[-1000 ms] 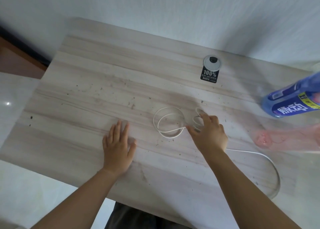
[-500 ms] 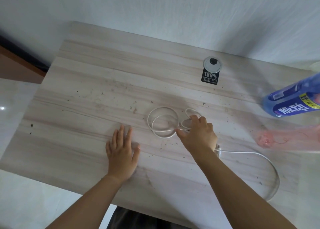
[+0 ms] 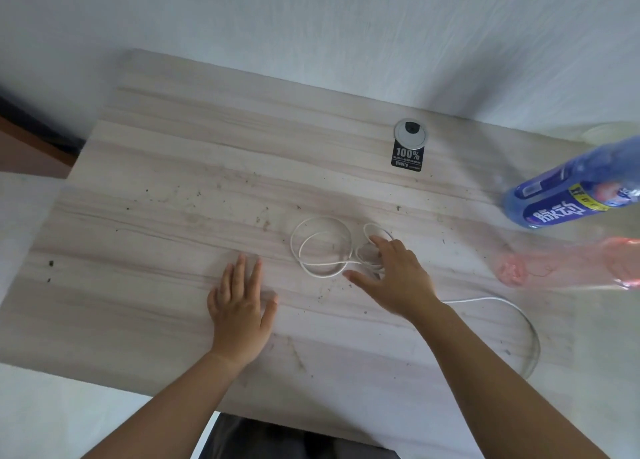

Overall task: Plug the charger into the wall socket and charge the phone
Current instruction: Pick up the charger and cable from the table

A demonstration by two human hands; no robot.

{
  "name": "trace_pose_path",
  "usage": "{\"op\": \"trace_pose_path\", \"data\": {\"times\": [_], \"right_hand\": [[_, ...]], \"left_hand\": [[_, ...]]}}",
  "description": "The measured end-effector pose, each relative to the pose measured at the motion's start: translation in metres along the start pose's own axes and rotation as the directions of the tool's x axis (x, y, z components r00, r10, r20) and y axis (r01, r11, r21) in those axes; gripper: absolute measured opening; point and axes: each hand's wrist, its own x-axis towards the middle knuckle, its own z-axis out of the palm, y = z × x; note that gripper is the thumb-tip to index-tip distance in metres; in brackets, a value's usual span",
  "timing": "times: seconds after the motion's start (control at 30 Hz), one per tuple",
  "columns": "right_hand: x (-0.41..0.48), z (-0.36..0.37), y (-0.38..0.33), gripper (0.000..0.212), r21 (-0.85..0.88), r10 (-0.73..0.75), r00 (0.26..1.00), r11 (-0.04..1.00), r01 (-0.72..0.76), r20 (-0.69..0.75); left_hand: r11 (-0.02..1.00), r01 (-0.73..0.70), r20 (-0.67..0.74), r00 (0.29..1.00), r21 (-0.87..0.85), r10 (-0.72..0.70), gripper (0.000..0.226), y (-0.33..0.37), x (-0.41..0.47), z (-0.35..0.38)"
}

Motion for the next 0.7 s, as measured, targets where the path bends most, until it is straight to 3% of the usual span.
{"op": "trace_pose_path", "data": {"times": [0.17, 0.43, 0.57, 0.7], "right_hand": [[-0.005, 0.011, -0.003, 0.054, -0.073, -0.079, 0.995, 0.995, 0.075, -0.054], [-0.021, 0.026, 0.018, 0.050, -0.053, -0.061, 0.983, 0.997, 0.053, -0.171], [-0.029, 0.033, 0.024, 0.049, 0.063, 0.001, 0.986, 0.998, 0.009, -0.164], [-0.039, 0.032, 0.023, 0.056, 0.061, 0.042, 0.990, 0.998, -0.034, -0.136]], "left_hand": [[1.000, -0.006, 0.001, 1.000, 0.013, 0.006, 0.077, -0.001, 0.000, 0.000], [1.000, -0.020, -0.008, 1.000, 0.016, 0.020, 0.075, -0.001, 0.000, 0.001], [1.000, -0.015, -0.008, 1.000, 0.025, 0.015, 0.075, 0.001, 0.000, -0.001], [1.000, -0.004, 0.013, 1.000, 0.026, 0.004, 0.068, 0.004, -0.001, -0.006]]}}
